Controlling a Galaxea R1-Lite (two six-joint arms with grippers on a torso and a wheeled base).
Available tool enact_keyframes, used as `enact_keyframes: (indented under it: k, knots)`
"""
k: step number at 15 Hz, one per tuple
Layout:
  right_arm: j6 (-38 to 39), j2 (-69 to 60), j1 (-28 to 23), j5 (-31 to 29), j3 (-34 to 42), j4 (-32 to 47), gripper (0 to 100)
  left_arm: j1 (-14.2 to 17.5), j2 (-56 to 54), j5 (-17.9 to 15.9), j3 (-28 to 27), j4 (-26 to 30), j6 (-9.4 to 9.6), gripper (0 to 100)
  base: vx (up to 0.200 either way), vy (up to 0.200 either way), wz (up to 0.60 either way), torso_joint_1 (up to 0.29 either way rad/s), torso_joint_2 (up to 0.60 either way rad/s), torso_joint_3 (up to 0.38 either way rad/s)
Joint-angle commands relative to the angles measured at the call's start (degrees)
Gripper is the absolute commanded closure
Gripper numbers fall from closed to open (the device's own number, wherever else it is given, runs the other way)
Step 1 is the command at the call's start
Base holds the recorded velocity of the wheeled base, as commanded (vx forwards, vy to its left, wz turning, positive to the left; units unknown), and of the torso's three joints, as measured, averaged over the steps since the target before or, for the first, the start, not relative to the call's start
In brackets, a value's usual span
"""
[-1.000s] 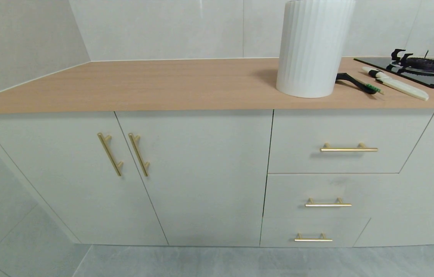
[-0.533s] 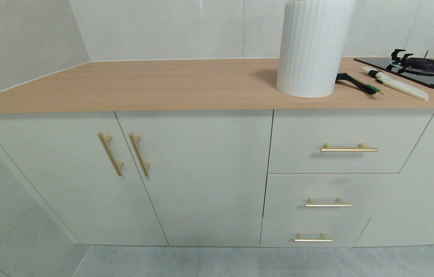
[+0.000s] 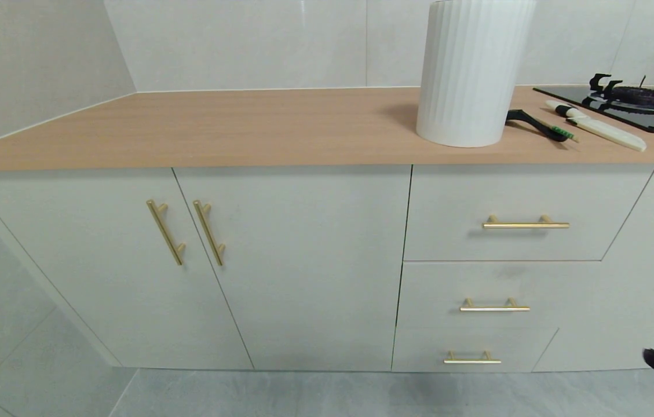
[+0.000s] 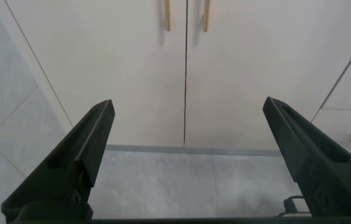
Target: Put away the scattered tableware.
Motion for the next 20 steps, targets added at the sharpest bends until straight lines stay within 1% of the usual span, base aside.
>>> enact_keyframes:
  k: [1,2,3,5,10,13,15,20]
  knots:
    - [-0.7,29.2,0.9,0.0,-7.0,-10.0,0,0.0,0.0,0.0,-0.1,0.0,-0.01,0,0.0,0.0,0.0,0.0,0.0,0.0]
    - [-0.7,37.8,0.9,-0.2,-8.0,-15.8,0,0.0,0.1,0.0,-0.1,0.0,-0.01,0,0.0,0.0,0.0,0.0,0.0,0.0]
    - [-0.7,43.6,0.9,-0.5,-9.5,-19.2,0,0.0,0.0,0.0,-0.1,0.0,-0.01,0,0.0,0.0,0.0,0.0,0.0,0.0]
    - [-0.7,51.3,0.8,-2.3,-12.6,-21.9,0,0.1,0.0,0.0,0.0,0.0,-0.01,0,0.0,0.0,0.0,0.0,0.0,0.0]
    - [-0.7,59.8,0.5,-3.7,-14.2,-27.1,0,0.0,0.0,0.0,-0.1,0.0,-0.01,0,0.0,0.0,0.0,0.0,0.0,0.0]
    - [-0.6,67.7,0.4,-6.8,-14.2,-36.0,0,0.0,0.0,0.0,0.0,0.0,-0.01,0,0.0,0.0,0.0,0.0,0.0,0.0]
    - [-0.5,70.9,0.4,-7.9,-14.3,-39.2,0,0.1,0.1,0.0,0.0,0.0,-0.01,0,0.0,0.0,0.0,0.0,0.0,0.0]
    - [0.1,77.6,0.4,-11.8,-14.8,-51.1,0,0.1,0.0,0.0,0.0,0.0,-0.01,0,0.0,0.0,0.0,0.0,0.0,0.0]
